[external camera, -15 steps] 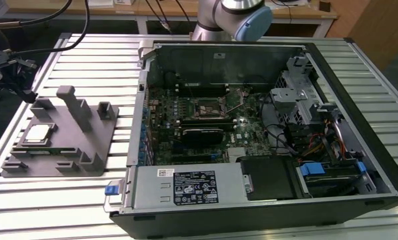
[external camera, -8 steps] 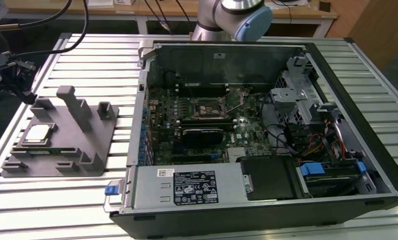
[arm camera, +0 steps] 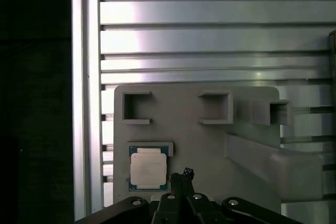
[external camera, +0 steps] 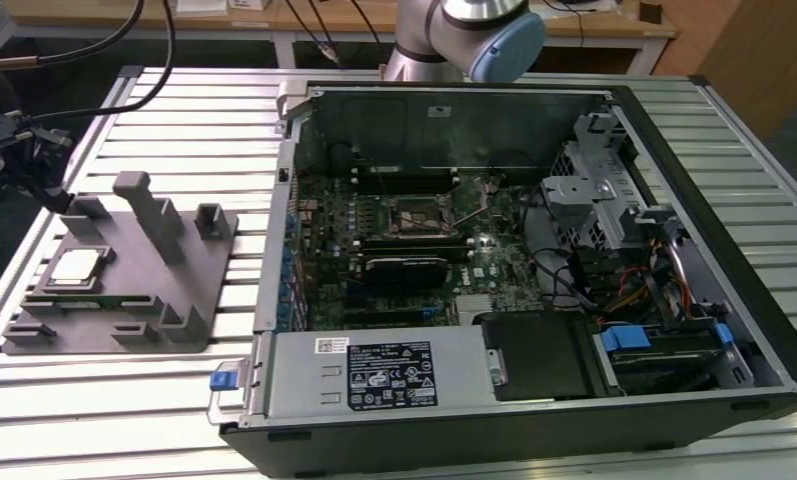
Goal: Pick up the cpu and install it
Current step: 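Pick up the cpu and move it towards the insertion slot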
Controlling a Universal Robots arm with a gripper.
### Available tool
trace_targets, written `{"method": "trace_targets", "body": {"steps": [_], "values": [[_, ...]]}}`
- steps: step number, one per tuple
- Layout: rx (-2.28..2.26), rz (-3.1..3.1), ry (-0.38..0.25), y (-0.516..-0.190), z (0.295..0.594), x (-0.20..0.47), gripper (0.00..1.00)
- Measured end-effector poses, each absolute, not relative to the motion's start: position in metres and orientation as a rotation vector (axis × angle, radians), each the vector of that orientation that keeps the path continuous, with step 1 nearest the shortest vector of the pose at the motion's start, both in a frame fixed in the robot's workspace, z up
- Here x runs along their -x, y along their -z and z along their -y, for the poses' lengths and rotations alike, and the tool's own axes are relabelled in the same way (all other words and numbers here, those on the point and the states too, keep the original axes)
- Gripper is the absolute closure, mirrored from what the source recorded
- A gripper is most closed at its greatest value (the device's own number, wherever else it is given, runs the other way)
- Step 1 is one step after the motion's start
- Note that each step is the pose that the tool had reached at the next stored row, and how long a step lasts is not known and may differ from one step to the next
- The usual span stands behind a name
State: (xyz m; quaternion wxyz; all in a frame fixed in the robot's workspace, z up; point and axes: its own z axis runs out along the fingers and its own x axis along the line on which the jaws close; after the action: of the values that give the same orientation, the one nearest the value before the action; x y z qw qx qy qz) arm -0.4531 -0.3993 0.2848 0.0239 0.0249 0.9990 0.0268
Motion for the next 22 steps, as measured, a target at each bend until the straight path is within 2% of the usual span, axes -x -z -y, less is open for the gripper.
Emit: {"method": "trace_targets", "body": {"steps": [22], "values": [[-0.077, -3.092, -0.083, -0.262, 0.416, 0.465, 0.89]]}}
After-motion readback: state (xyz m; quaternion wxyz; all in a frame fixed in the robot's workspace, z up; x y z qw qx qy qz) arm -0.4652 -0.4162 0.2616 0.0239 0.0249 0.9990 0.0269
